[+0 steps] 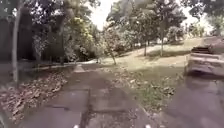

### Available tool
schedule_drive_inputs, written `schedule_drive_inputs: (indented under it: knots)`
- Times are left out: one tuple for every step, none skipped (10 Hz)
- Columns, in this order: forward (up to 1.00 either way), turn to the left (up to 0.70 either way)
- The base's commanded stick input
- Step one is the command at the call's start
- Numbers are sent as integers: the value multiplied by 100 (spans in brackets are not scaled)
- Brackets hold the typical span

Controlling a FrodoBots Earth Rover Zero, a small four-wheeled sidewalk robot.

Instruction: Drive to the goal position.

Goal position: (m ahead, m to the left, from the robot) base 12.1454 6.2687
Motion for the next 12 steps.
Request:
schedule_drive_inputs:
  knots:
    - [92, 0]
    - [92, 0]
    - [92, 0]
    - [92, 6]
    - [92, 27]
    - [92, 37]
    - [92, 37]
    - [92, 37]
    - [92, 37]
    - [92, 37]
    - [92, 34]
    - [92, 10]
